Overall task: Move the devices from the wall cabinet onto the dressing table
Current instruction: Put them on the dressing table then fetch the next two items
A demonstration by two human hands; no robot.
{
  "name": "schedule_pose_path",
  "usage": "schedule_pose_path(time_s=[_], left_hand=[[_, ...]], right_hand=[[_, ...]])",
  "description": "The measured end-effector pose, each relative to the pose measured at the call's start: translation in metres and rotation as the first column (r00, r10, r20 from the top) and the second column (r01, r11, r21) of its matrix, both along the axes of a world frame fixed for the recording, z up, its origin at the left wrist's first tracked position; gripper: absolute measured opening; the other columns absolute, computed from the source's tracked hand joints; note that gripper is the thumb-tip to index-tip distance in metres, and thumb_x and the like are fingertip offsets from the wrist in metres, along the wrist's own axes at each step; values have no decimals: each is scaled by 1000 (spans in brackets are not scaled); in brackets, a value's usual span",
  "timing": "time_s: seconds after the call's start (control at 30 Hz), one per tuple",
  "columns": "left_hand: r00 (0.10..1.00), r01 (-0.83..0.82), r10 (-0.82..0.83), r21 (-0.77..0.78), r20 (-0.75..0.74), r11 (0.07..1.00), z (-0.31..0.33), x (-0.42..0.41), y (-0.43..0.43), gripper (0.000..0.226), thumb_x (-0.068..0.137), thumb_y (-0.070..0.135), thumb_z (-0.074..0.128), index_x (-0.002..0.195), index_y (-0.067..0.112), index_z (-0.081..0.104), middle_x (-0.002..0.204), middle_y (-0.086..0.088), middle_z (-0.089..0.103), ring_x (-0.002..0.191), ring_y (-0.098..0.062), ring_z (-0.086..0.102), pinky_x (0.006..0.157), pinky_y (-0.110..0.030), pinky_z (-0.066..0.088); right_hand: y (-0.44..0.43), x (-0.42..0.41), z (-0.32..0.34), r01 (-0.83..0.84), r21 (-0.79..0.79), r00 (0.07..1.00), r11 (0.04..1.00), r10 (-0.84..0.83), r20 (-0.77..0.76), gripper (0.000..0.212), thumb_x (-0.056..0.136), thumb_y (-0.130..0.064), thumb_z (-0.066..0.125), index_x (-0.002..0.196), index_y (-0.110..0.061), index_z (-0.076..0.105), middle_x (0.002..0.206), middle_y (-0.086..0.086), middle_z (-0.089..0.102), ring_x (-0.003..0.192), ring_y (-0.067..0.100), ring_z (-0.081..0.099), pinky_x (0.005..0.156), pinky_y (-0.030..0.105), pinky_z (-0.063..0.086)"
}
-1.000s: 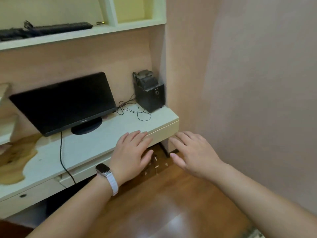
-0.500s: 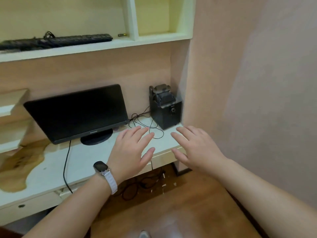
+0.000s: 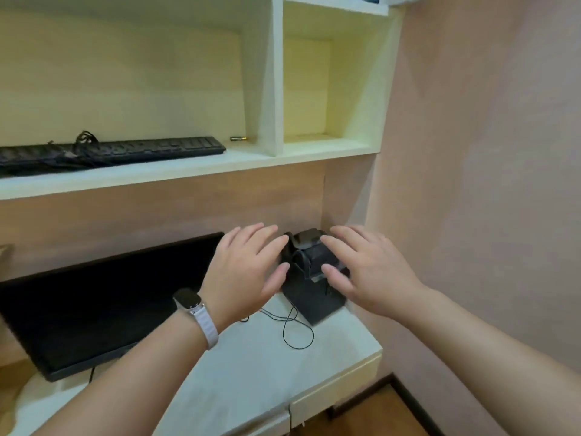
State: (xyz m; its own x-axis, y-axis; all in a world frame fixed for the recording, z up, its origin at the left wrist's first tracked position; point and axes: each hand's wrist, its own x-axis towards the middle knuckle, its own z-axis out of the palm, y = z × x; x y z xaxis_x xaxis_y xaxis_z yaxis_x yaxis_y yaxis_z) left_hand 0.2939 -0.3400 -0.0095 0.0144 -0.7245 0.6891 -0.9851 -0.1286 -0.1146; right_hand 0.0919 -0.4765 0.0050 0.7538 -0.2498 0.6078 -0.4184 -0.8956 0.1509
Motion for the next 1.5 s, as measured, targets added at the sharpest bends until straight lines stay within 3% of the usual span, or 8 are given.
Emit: schedule_pose_path(time_s=[0.37, 0.67, 0.83, 1.03, 1.17, 1.3, 1.4, 1.5], left_hand=[[992, 104, -89, -164, 95, 981, 102, 72, -89, 43, 87, 41, 53, 119, 16, 67, 125, -7, 66, 117, -30, 58, 98, -45, 40], [981, 183, -155, -301, 114, 936, 189, 60, -167, 43, 89, 42, 51, 122, 18, 65, 125, -3, 63, 116, -26, 56, 95, -39, 39], [943, 265, -187, -284, 274, 921, 265, 55, -204, 44, 89, 38, 56, 125, 15, 64, 126, -5, 64, 116, -25, 58, 93, -43, 48], [911, 154, -49, -228, 409, 961, 352, 49, -236, 41, 91, 30, 48, 126, 14, 61, 122, -5, 63, 107, -27, 61, 83, -46, 53], [885, -216, 243, -113, 396, 970, 393, 46, -248, 40, 96, 33, 50, 134, 23, 54, 126, -2, 60, 111, -27, 58, 88, -42, 48], [799, -524, 458, 76, 390, 849, 416, 44, -261, 43, 96, 42, 51, 137, 28, 47, 131, 0, 57, 114, -24, 56, 85, -34, 45], [756, -597, 504, 126, 418, 792, 425, 45, -270, 46, 94, 43, 56, 136, 26, 48, 126, -2, 60, 106, -25, 58, 73, -30, 39], [751, -621, 526, 155, 398, 769, 428, 45, -274, 41, 93, 43, 56, 131, 27, 53, 115, -1, 64, 98, -25, 60, 70, -30, 42]], right_hand=[[-73, 67, 73, 111, 14, 992, 994, -112, 61, 54, 93, -49, 41, 132, -16, 57, 133, 5, 58, 124, 26, 51, 97, 44, 46], [-172, 78, 157, 113, -53, 971, 992, -99, 217, 53, 88, -48, 43, 124, -14, 62, 126, 10, 63, 112, 32, 60, 85, 44, 51], [-219, 87, 224, 40, -197, 966, 980, 13, 260, 53, 88, -50, 43, 122, -13, 61, 122, 9, 62, 110, 31, 59, 84, 40, 50], [-257, 107, 303, -55, -319, 957, 946, 141, 254, 59, 88, -54, 33, 123, -14, 58, 119, 5, 60, 106, 29, 56, 85, 40, 46], [-269, 121, 332, -55, -386, 981, 921, 122, 152, 63, 88, -64, 21, 126, -22, 50, 128, 1, 51, 117, 24, 47, 97, 37, 37], [-283, 132, 350, 6, -388, 1000, 922, -6, 1, 73, 84, -74, 37, 138, -25, 35, 138, 8, 42, 129, 30, 38, 108, 43, 31], [-284, 134, 359, 86, -369, 992, 925, -115, -58, 81, 79, -73, 52, 140, -23, 31, 133, 13, 44, 123, 34, 42, 101, 42, 37], [-281, 132, 364, 133, -388, 980, 912, -179, -85, 72, 80, -67, 56, 133, -21, 35, 121, 12, 51, 111, 33, 51, 95, 40, 38]])
